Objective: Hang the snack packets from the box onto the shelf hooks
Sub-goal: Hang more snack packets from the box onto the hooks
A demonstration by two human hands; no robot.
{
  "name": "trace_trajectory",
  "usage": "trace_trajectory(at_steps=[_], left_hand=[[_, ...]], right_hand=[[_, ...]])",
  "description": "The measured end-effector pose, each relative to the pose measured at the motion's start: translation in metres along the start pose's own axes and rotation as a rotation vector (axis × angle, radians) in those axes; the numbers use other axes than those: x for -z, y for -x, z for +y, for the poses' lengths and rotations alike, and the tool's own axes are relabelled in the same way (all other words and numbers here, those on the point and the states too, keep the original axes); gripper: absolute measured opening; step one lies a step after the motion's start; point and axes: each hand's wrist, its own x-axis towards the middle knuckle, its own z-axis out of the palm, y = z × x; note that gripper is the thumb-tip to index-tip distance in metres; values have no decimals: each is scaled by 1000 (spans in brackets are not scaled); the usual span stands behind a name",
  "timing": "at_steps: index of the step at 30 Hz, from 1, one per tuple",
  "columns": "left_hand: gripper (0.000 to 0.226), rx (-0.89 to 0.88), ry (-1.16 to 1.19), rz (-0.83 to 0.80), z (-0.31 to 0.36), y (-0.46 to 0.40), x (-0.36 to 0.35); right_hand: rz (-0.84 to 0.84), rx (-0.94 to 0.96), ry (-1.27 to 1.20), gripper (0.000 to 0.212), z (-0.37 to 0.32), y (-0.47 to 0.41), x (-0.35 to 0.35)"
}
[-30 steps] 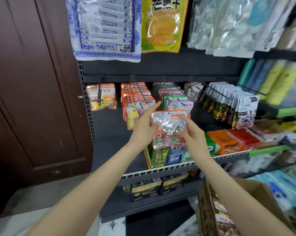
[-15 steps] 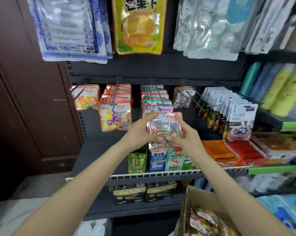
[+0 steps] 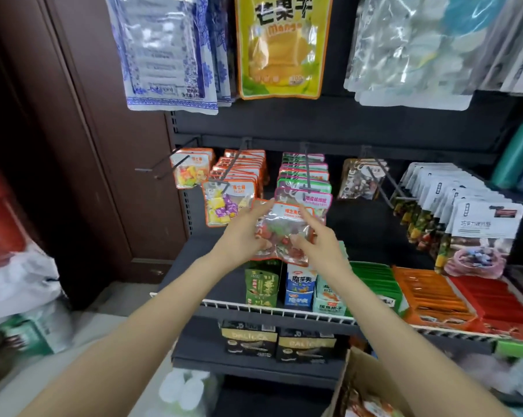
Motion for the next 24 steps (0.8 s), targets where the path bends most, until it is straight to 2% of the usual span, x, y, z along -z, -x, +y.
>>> trace_trajectory(at_steps=[5, 9, 13, 19, 24], left_hand=[[82, 39, -1, 104, -33, 6, 28], [84, 94, -26, 166, -64, 4, 48], [84, 105, -34, 153, -85, -4, 62], [84, 69, -30, 135, -98, -12, 64], [79, 115, -99, 108, -95, -19, 62]], right_hand=[[-45, 100, 107, 56, -12, -24, -45], [-78, 78, 130, 54, -22, -43, -77], [-77, 61, 173, 53, -25, -57, -100], [-6, 59, 224, 54, -20, -61, -113], [104, 79, 432, 59, -17, -66, -121]])
